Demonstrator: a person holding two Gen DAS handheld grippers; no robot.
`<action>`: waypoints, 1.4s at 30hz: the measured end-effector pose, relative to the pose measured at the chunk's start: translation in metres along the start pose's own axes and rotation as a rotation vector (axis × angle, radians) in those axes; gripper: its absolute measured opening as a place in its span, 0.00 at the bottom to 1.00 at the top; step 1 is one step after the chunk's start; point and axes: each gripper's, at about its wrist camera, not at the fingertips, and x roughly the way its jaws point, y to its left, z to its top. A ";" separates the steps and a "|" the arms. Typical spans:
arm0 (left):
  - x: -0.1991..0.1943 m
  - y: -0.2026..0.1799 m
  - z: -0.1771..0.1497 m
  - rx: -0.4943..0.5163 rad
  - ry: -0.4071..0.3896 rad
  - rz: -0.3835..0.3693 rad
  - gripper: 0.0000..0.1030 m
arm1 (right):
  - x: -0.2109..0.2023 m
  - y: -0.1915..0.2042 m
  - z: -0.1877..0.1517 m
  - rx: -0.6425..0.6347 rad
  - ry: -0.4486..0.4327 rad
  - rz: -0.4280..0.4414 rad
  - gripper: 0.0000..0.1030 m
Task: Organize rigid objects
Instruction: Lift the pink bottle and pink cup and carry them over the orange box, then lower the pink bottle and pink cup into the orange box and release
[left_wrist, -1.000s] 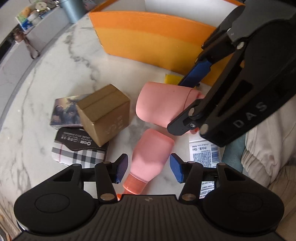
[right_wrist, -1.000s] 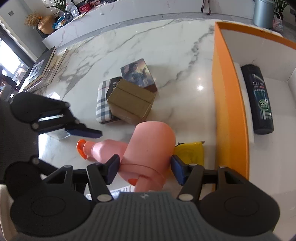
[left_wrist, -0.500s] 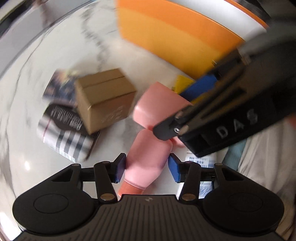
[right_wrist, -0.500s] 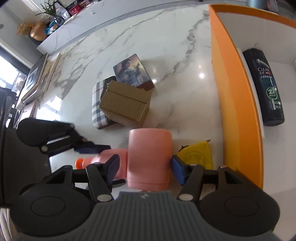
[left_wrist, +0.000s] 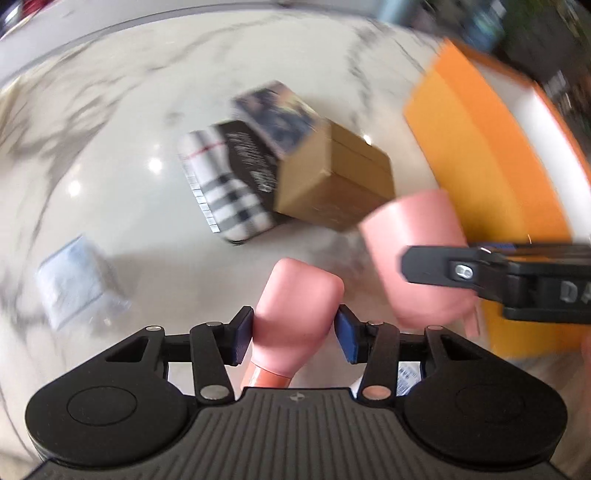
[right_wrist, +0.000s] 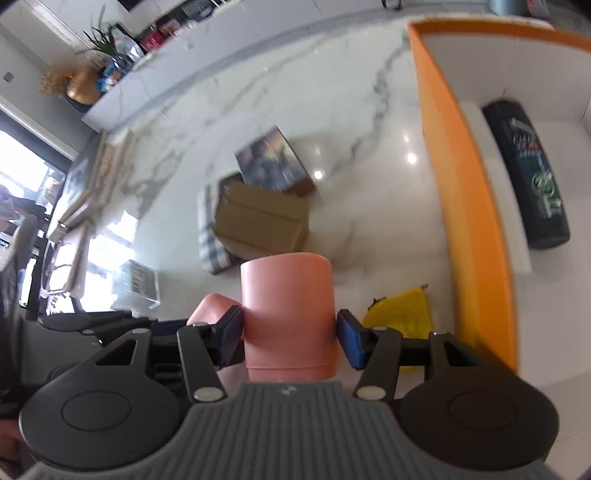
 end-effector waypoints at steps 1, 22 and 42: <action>-0.007 0.004 -0.001 -0.042 -0.020 -0.011 0.52 | -0.006 0.001 0.000 -0.003 -0.014 0.008 0.55; -0.105 -0.131 0.045 -0.025 -0.261 -0.254 0.52 | -0.152 -0.046 -0.015 -0.082 -0.338 -0.080 0.55; 0.024 -0.214 0.138 -0.082 -0.039 -0.244 0.52 | -0.113 -0.157 0.047 -0.237 -0.231 -0.324 0.55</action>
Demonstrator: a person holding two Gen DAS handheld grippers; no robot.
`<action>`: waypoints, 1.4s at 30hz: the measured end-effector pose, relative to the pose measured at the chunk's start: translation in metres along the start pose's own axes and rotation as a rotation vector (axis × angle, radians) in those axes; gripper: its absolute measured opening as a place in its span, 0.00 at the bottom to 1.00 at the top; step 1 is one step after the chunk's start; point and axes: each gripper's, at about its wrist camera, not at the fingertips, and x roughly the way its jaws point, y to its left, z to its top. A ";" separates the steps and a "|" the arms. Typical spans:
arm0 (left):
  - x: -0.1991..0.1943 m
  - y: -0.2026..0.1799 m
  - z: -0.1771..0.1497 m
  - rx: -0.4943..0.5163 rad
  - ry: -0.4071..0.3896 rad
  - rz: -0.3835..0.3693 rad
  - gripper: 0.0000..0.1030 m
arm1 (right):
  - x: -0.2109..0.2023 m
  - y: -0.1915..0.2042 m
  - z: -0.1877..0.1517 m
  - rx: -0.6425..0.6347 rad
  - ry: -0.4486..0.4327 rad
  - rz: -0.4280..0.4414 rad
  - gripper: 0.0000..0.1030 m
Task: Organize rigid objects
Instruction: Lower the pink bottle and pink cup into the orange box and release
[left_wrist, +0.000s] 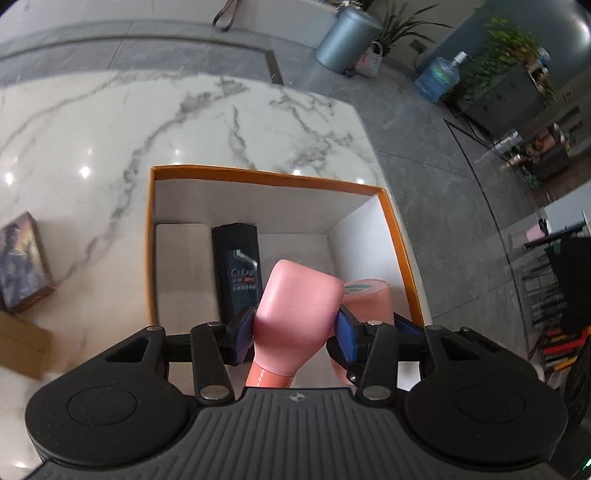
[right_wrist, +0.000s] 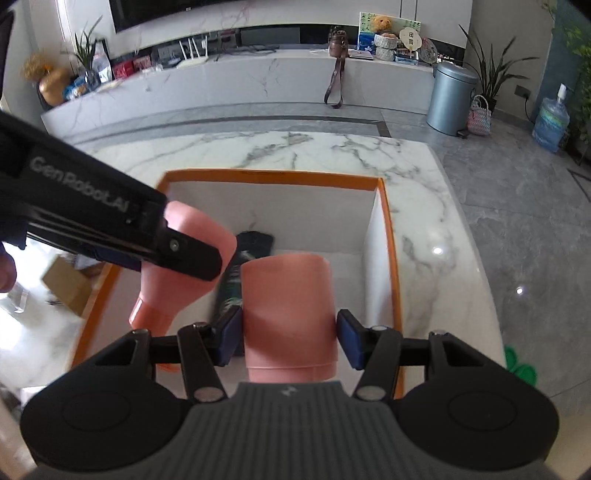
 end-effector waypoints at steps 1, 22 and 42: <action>0.006 0.002 0.004 -0.017 0.004 -0.001 0.52 | 0.006 -0.002 0.002 -0.008 0.006 -0.009 0.55; 0.069 0.002 0.041 -0.085 0.126 0.061 0.49 | 0.061 0.010 0.016 -0.357 -0.014 -0.113 0.56; 0.029 -0.002 0.005 0.124 0.089 0.048 0.36 | 0.017 0.003 -0.016 -0.408 0.063 -0.010 0.40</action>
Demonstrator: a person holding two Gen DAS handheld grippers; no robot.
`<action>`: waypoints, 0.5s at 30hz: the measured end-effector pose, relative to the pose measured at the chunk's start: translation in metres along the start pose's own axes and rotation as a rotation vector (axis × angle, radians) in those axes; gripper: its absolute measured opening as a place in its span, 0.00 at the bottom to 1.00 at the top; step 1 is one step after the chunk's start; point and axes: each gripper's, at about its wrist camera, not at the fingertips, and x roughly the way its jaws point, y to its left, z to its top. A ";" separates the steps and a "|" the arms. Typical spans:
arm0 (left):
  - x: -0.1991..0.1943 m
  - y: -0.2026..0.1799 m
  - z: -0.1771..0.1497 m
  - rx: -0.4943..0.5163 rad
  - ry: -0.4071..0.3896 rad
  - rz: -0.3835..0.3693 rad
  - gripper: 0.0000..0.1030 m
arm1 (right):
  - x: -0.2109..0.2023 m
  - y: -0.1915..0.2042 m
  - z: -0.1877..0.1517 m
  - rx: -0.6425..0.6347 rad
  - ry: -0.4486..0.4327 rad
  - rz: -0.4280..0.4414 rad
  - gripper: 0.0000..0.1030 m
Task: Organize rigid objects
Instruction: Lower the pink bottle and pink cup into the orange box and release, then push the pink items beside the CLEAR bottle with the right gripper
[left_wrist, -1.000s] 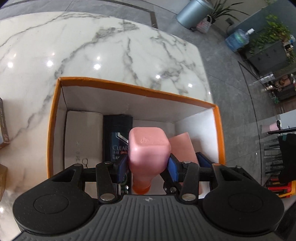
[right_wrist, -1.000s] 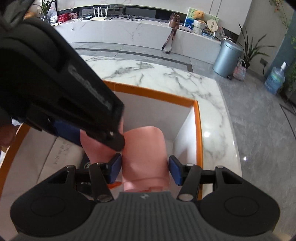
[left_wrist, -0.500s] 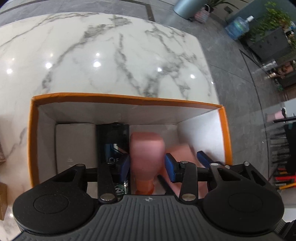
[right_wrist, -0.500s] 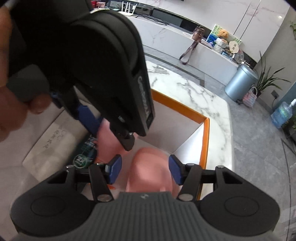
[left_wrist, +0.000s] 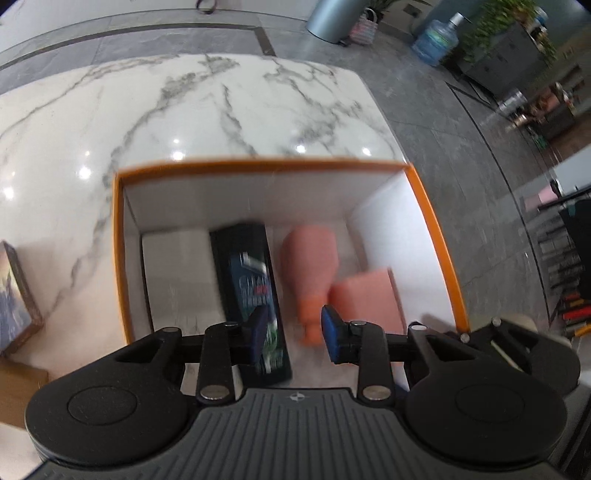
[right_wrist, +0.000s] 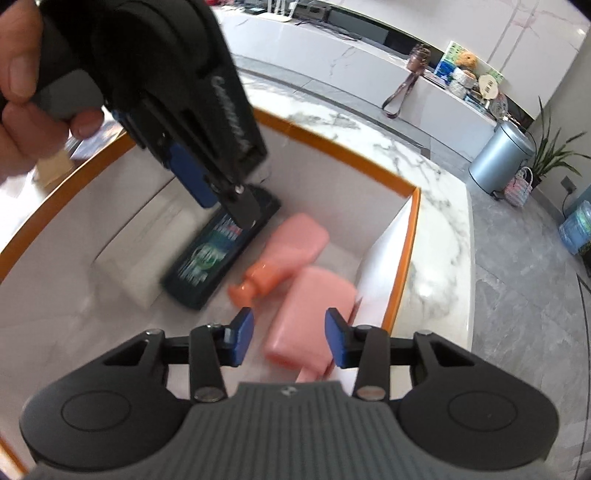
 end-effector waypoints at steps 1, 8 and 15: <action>-0.001 -0.001 -0.005 0.019 -0.001 0.000 0.35 | -0.001 0.002 -0.003 -0.011 0.012 0.002 0.34; 0.002 -0.001 -0.027 0.027 -0.007 -0.009 0.35 | 0.008 0.024 -0.006 -0.145 0.110 -0.091 0.16; -0.002 0.000 -0.034 0.054 -0.040 -0.021 0.35 | 0.024 0.030 -0.003 -0.253 0.166 -0.192 0.14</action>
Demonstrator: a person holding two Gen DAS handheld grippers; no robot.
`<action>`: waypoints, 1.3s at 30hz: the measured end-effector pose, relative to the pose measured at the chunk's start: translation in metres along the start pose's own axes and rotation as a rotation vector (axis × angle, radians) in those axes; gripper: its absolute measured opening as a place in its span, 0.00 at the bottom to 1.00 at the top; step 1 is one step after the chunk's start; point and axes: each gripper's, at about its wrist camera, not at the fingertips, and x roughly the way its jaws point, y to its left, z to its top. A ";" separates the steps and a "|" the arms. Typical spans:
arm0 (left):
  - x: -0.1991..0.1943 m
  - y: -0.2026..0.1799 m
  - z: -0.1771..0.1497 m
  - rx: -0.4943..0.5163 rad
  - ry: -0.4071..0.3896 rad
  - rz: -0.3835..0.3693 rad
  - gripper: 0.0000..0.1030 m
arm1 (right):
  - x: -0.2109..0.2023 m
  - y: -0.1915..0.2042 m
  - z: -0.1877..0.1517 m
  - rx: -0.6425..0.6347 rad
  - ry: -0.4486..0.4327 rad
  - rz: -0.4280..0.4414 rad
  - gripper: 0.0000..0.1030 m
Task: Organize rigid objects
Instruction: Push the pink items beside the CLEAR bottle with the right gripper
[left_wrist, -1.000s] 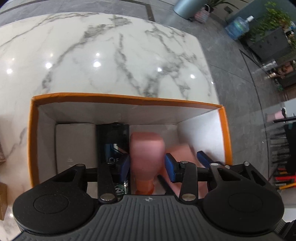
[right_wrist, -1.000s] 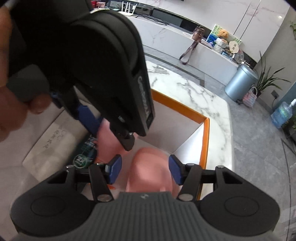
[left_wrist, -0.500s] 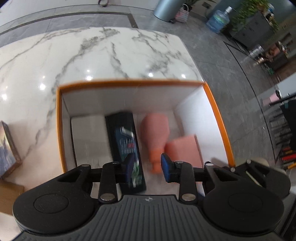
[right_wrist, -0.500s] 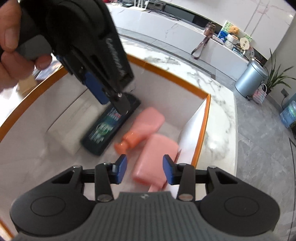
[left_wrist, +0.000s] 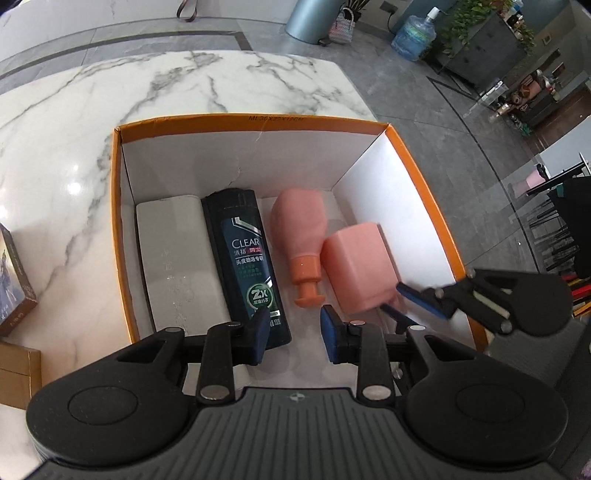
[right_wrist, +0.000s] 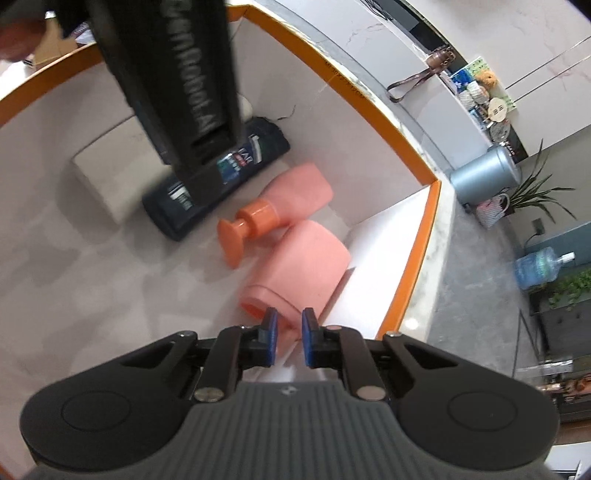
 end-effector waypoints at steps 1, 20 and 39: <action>-0.001 0.001 0.000 0.000 -0.009 -0.002 0.35 | 0.001 -0.001 0.002 0.003 -0.002 -0.003 0.14; -0.002 0.011 0.017 -0.013 -0.041 -0.016 0.34 | 0.026 -0.011 0.027 -0.057 -0.062 -0.046 0.09; -0.037 0.036 0.023 -0.102 -0.173 0.041 0.29 | 0.034 -0.038 0.035 0.564 -0.040 0.308 0.16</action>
